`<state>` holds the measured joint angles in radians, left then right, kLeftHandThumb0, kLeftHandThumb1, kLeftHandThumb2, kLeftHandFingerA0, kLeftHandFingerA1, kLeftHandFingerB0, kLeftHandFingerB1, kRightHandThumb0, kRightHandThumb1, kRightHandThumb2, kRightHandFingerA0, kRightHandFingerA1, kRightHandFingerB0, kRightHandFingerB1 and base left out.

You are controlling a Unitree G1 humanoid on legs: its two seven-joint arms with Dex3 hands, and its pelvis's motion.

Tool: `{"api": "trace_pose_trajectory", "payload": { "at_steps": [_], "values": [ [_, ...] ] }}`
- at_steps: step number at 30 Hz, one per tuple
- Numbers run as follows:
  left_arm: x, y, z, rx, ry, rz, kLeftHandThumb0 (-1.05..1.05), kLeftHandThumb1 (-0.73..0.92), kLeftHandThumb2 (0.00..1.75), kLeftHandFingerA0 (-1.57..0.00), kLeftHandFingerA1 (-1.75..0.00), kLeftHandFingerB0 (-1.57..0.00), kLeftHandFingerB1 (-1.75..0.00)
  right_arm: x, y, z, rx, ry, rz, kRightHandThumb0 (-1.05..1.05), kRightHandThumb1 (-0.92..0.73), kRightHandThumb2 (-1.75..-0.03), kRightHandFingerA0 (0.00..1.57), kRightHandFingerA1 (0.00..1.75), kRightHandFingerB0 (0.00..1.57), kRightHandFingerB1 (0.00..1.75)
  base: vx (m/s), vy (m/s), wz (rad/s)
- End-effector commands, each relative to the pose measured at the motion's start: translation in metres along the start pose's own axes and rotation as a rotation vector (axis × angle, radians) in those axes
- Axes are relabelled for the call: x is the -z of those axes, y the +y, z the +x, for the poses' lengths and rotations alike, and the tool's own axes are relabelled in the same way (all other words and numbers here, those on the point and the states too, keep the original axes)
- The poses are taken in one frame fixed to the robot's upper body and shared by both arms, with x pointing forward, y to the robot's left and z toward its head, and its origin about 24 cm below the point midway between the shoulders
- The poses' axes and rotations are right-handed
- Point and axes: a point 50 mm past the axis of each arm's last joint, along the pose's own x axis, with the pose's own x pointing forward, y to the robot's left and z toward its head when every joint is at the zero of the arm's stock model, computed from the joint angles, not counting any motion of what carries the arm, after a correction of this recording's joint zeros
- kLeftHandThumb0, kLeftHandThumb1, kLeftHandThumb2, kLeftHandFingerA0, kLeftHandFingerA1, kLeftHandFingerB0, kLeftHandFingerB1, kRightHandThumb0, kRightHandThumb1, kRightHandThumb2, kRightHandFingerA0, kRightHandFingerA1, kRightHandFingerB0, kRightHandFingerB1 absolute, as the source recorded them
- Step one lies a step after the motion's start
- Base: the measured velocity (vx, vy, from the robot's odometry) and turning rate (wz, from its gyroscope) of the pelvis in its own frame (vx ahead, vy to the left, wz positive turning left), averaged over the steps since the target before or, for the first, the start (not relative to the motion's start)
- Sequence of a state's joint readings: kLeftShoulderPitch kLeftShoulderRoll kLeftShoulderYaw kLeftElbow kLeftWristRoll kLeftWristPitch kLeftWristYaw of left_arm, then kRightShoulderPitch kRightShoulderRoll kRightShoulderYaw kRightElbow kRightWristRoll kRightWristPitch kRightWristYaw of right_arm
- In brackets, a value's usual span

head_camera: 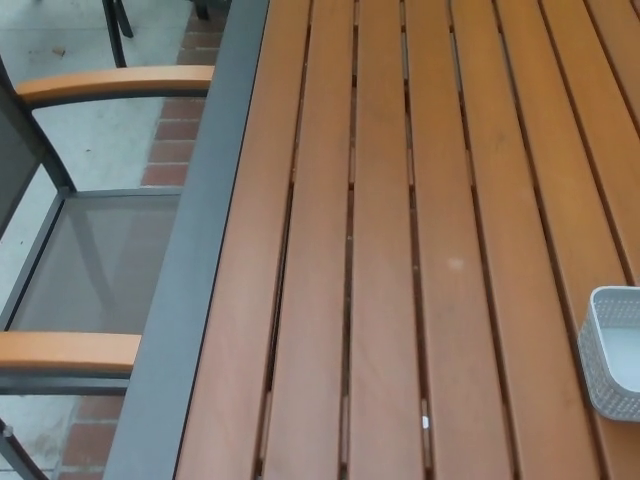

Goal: The robot uses its right hand to pick up the grey duster kept on the edge of the round table outside, turn around and walk towards the square table and place the duster in a container kept on the middle of the desk

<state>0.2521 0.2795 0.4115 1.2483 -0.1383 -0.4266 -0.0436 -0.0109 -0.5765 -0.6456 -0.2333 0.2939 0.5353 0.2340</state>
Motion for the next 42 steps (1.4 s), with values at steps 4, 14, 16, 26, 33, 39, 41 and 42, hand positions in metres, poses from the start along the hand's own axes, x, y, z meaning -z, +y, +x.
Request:
{"api": "trace_pose_trajectory", "payload": {
  "at_steps": [4, 14, 16, 26, 33, 39, 41, 42],
  "values": [
    [-0.009, 0.008, 0.002, -0.022, -0.047, -0.008, 0.03, 0.49, 1.06, -0.95, -0.93, -0.88, -0.7, 0.032, -0.005, 0.02, 0.064, 0.025, -0.28, -0.85, -0.6, -1.75, 1.57, 1.75, 1.36, 1.75, 0.0, 0.0, 0.0],
    [-0.012, 0.006, 0.003, -0.021, -0.065, -0.006, -0.03, 0.48, 1.08, -0.96, -0.98, -0.81, -0.83, 0.048, 0.016, 0.038, 0.067, 0.0, -0.38, -0.87, -0.58, -1.66, 1.57, 1.75, 1.42, 1.75, 0.0, 0.0, 0.0],
    [-0.012, 0.006, 0.003, -0.023, -0.062, 0.001, -0.04, 0.52, 0.98, -0.95, -0.97, -0.88, -0.69, 0.049, 0.023, 0.039, 0.031, -0.041, -0.387, -0.87, -0.48, -1.73, 1.57, 1.75, 1.51, 1.75, 0.0, 0.0, 0.0],
    [-0.014, 0.002, 0.004, -0.012, -0.07, 0.0, -0.03, 0.53, 0.98, -0.93, -0.94, -0.87, -0.7, 0.062, 0.031, 0.044, -0.056, -0.039, -0.487, -0.81, -0.5, -1.59, 1.57, 1.75, 1.42, 1.75, 0.0, 0.0, 0.0],
    [-0.013, 0.001, 0.004, -0.007, -0.064, -0.008, -0.02, 0.52, 1.01, -0.95, -0.94, -0.9, -0.69, 0.073, 0.027, 0.046, -0.132, -0.005, -0.526, -0.78, -0.41, -1.75, 1.49, 1.74, 1.34, 1.75, 0.0, 0.0, 0.0],
    [-0.014, -0.001, 0.004, -0.002, -0.069, -0.004, -0.06, 0.52, 0.98, -0.93, -0.95, -0.86, -0.71, 0.076, 0.018, 0.052, -0.166, 0.051, -0.579, -0.27, -0.4, -1.3, 1.57, 1.52, 1.57, 1.54, 0.0, 0.0, 0.0],
    [-0.014, -0.001, 0.005, -0.006, -0.069, 0.002, -0.02, 0.5, 1.05, -0.93, -0.95, -0.89, -0.69, 0.077, 0.013, 0.053, -0.187, 0.083, -0.603, -0.63, -0.3, -1.73, 1.38, 1.71, 1.28, 1.71, 0.0, 0.0, 0.0],
    [-0.014, -0.001, 0.005, -0.006, -0.07, -0.002, -0.02, 0.5, 1.05, -0.93, -0.95, -0.89, -0.69, 0.077, 0.011, 0.053, -0.197, 0.09, -0.616, -0.63, -0.3, -1.73, 1.38, 1.71, 1.28, 1.71, 0.0, 0.0, 0.0]
  ]
}}
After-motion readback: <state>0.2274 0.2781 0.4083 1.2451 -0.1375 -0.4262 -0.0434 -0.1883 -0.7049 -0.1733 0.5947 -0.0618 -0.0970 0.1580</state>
